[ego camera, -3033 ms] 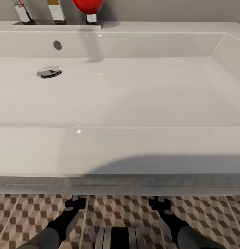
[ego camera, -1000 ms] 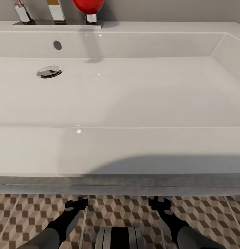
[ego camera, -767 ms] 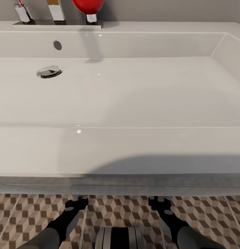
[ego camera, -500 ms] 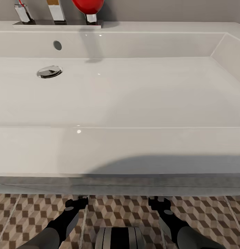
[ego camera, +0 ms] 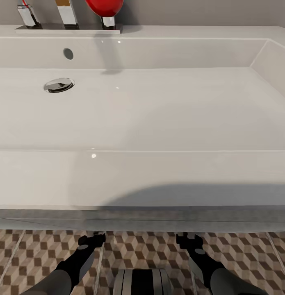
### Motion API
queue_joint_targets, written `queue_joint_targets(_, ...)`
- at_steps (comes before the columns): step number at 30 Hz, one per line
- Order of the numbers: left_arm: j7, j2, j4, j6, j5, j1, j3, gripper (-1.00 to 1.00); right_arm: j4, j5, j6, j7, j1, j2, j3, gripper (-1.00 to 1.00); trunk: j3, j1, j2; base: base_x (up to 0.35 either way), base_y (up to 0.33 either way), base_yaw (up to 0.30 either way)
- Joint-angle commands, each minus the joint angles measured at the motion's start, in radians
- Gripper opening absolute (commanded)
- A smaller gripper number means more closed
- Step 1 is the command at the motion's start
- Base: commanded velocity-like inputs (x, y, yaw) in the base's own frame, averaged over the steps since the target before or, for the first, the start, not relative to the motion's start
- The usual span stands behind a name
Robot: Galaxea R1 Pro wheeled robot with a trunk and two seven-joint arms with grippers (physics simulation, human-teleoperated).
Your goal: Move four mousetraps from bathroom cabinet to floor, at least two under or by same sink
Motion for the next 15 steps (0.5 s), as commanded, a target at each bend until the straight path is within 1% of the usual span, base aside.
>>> queue_joint_targets(1, 0.003, 0.000, 0.000, -0.003, 0.004, 0.000, -0.001, 1.00, 0.001, 0.010, -0.003, -0.002, 0.000, 0.001, -0.008, 1.00, -0.001, 0.000, 0.000, 0.000, 0.000, 0.000)
queue_joint_targets(6, 0.003, 0.000, 0.000, -0.003, 0.003, 0.000, -0.002, 1.00, 0.001, 0.011, -0.003, -0.002, 0.000, 0.001, -0.008, 1.00, -0.001, 0.000, 0.000, -0.007, 0.000, 0.000)
queue_joint_targets(8, 0.003, 0.000, 0.000, -0.003, 0.003, 0.000, -0.002, 1.00, 0.001, 0.012, -0.003, -0.002, 0.000, 0.001, -0.008, 1.00, -0.001, 0.000, 0.000, -0.094, 0.000, 0.000)
queue_joint_targets(11, 0.003, 0.000, 0.001, -0.002, 0.002, 0.000, -0.002, 1.00, 0.001, 0.012, -0.004, -0.001, 0.000, 0.001, -0.008, 1.00, -0.001, 0.000, 0.000, -0.196, 0.000, 0.000)
queue_joint_targets(15, 0.003, 0.000, 0.003, -0.002, 0.002, 0.000, -0.002, 1.00, 0.001, 0.012, -0.004, -0.001, 0.000, 0.001, -0.008, 1.00, -0.001, 0.000, 0.000, -0.276, 0.000, 0.000)
